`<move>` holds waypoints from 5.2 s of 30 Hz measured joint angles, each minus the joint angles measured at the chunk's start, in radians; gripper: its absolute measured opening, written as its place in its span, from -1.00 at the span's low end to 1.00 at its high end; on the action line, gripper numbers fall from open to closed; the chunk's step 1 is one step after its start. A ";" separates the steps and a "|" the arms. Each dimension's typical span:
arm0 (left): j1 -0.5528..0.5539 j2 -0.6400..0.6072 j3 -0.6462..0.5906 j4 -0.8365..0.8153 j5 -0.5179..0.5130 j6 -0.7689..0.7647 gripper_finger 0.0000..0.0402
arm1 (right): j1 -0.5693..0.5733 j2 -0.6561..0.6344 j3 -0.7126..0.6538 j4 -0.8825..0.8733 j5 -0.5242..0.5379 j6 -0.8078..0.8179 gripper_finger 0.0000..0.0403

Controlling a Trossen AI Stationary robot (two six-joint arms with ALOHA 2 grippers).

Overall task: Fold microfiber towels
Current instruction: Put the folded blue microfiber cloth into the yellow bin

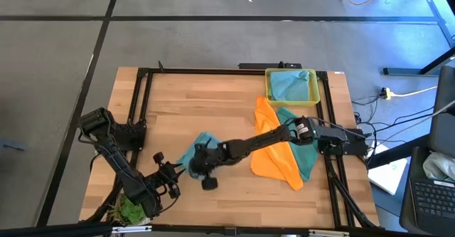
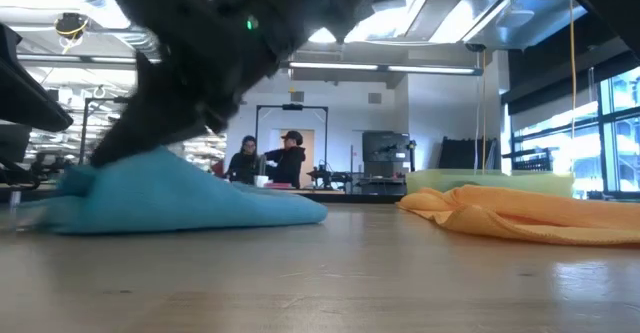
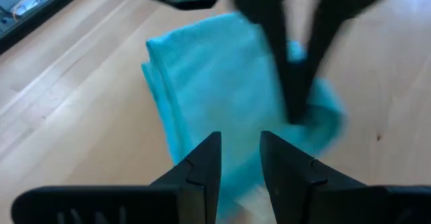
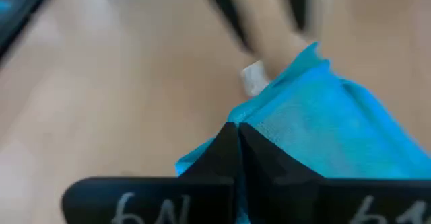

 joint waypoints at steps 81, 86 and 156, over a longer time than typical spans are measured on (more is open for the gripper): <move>0.105 0.035 -0.148 0.457 0.142 0.213 -0.52 | -0.134 -0.077 -0.393 0.221 -0.360 0.462 -0.51; 0.105 0.035 -0.148 0.448 0.143 0.206 -0.52 | -0.128 -0.077 -0.393 0.207 -0.329 0.434 -0.92; 0.080 0.034 -0.023 0.284 0.038 0.155 -0.52 | -0.930 -0.708 -0.517 -0.884 0.430 0.099 -0.95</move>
